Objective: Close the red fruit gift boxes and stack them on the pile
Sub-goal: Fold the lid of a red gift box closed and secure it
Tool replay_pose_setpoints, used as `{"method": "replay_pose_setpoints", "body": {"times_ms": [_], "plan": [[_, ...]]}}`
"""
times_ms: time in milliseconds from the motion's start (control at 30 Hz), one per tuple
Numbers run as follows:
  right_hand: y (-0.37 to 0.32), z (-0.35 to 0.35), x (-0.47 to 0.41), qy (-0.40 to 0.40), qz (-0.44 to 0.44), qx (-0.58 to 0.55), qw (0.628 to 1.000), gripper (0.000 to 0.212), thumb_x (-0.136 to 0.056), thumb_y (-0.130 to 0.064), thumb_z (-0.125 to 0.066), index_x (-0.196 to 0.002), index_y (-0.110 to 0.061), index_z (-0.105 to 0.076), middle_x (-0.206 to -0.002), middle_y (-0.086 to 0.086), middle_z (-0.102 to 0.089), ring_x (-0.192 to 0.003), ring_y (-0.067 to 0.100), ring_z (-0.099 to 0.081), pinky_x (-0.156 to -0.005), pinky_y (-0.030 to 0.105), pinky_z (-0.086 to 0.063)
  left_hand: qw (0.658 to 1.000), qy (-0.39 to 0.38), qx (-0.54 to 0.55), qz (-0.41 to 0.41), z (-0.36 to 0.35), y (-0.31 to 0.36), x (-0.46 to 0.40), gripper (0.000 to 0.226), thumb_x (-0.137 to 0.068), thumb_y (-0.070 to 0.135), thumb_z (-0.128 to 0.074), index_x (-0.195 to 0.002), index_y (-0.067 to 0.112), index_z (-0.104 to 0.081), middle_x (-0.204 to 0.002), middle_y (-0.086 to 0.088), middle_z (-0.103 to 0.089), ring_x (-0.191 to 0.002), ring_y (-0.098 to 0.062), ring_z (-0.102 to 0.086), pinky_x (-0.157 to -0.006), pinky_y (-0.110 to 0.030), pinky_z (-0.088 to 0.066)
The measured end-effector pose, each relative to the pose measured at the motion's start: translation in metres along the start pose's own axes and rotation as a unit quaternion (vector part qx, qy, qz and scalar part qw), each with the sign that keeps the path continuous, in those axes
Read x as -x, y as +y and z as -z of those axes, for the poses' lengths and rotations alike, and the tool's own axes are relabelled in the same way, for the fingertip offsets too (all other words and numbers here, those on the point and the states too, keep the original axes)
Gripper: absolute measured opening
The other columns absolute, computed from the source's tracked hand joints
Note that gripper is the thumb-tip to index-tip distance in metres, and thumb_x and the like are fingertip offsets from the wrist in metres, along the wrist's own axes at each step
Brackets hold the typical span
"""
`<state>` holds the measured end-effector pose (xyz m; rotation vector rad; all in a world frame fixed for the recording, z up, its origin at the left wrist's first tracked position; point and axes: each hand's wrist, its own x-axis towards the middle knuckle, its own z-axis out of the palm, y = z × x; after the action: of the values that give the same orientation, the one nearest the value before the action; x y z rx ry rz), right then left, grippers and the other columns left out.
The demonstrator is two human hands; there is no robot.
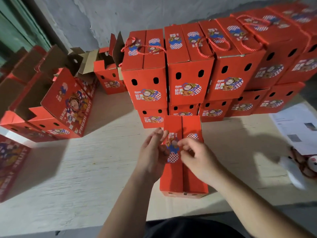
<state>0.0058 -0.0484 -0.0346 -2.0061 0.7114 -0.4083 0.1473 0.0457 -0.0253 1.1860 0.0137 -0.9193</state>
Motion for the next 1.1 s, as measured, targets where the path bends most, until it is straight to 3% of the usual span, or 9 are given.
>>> {"method": "replay_pose_setpoints", "body": {"times_ms": [100, 200, 300, 500, 633, 733, 867, 967, 1100], "plan": [[0.029, -0.005, 0.01, -0.058, -0.051, 0.314, 0.946, 0.073, -0.089, -0.057, -0.068, -0.151, -0.043, -0.032, -0.147, -0.013, -0.034, -0.132, 0.017, -0.04, -0.103, 0.033, -0.043, 0.941, -0.007, -0.319, -0.108, 0.014, -0.016, 0.004, 0.027, -0.098, 0.034, -0.071, -0.122, 0.025, -0.067, -0.118, -0.003, -0.068, -0.094, -0.015, -0.067, -0.076, -0.034, -0.055], [0.043, -0.015, 0.022, 0.016, -0.17, 0.102, 0.98, 0.096, -0.093, -0.054, -0.067, -0.163, -0.04, -0.004, -0.159, 0.007, -0.018, -0.146, 0.026, -0.029, -0.113, 0.038, -0.036, 0.795, -0.01, -0.589, -0.145, 0.031, -0.046, 0.01, 0.069, -0.092, 0.058, -0.068, -0.152, 0.038, -0.04, -0.143, 0.0, -0.046, -0.133, -0.022, -0.044, -0.113, -0.041, -0.037], [0.054, -0.023, 0.027, 0.064, -0.142, 0.011, 0.988, 0.082, -0.096, -0.05, -0.064, -0.16, -0.049, -0.012, -0.156, -0.003, -0.042, -0.138, 0.011, -0.046, -0.109, 0.035, -0.04, 0.824, -0.049, -0.543, -0.155, 0.039, -0.059, 0.009, 0.082, -0.092, 0.067, -0.058, -0.161, 0.041, -0.022, -0.153, 0.001, -0.043, -0.138, -0.029, -0.042, -0.112, -0.041, -0.034], [0.067, -0.022, 0.025, 0.067, -0.13, -0.018, 0.989, 0.066, -0.105, -0.038, -0.055, -0.157, -0.055, -0.018, -0.158, -0.016, -0.041, -0.14, 0.001, -0.043, -0.116, 0.032, -0.036, 0.799, -0.043, -0.586, -0.131, 0.04, -0.063, 0.007, 0.088, -0.088, 0.081, -0.046, -0.16, 0.054, -0.004, -0.142, -0.003, -0.041, -0.132, -0.032, -0.043, -0.097, -0.049, -0.046], [0.066, -0.018, 0.028, 0.071, -0.126, -0.054, 0.988, 0.057, -0.109, -0.037, -0.045, -0.16, -0.047, -0.023, -0.162, -0.021, -0.032, -0.144, -0.008, -0.034, -0.115, 0.018, -0.028, 0.881, -0.037, -0.455, -0.122, 0.047, -0.067, 0.004, 0.078, -0.098, 0.061, -0.052, -0.163, 0.037, -0.016, -0.144, -0.004, -0.048, -0.136, -0.023, -0.045, -0.115, -0.049, -0.039], [0.063, -0.018, 0.03, 0.082, -0.17, -0.143, 0.972, 0.062, -0.102, -0.051, -0.04, -0.161, -0.039, -0.024, -0.151, -0.022, -0.039, -0.134, -0.013, -0.043, -0.104, 0.009, -0.034, 0.961, -0.057, -0.27, -0.028, 0.056, -0.069, 0.005, 0.068, -0.096, 0.061, -0.053, -0.155, 0.032, -0.039, -0.129, 0.008, -0.066, -0.127, -0.017, -0.063, -0.107, -0.041, -0.053], [0.047, -0.029, 0.031, 0.143, -0.184, -0.099, 0.967, 0.032, -0.107, -0.026, -0.054, -0.139, -0.022, -0.056, -0.132, -0.004, -0.064, -0.121, 0.014, -0.061, -0.098, 0.026, -0.047, 0.955, -0.03, -0.29, -0.056, 0.046, -0.065, 0.013, 0.033, -0.106, 0.039, -0.058, -0.138, 0.033, -0.06, -0.136, 0.002, -0.063, -0.128, -0.018, -0.061, -0.107, -0.045, -0.053], [0.026, -0.027, 0.029, 0.247, -0.081, 0.014, 0.966, 0.042, -0.093, 0.005, -0.064, -0.131, -0.015, -0.067, -0.119, 0.002, -0.064, -0.114, 0.018, -0.06, -0.101, 0.029, -0.046, 0.938, 0.046, -0.297, -0.171, 0.024, -0.046, 0.012, 0.027, -0.104, 0.013, -0.061, -0.13, 0.021, -0.064, -0.125, 0.003, -0.069, -0.119, -0.015, -0.065, -0.103, -0.043, -0.054], [-0.013, -0.018, 0.018, 0.202, -0.035, -0.135, 0.969, 0.038, -0.097, 0.005, -0.061, -0.111, -0.027, -0.074, -0.099, -0.004, -0.074, -0.089, 0.01, -0.068, -0.08, 0.025, -0.055, 0.965, -0.023, -0.182, -0.185, -0.016, -0.009, 0.027, 0.014, -0.105, 0.011, -0.061, -0.111, 0.02, -0.07, -0.09, 0.009, -0.074, -0.084, -0.01, -0.069, -0.075, -0.023, -0.056]]}}
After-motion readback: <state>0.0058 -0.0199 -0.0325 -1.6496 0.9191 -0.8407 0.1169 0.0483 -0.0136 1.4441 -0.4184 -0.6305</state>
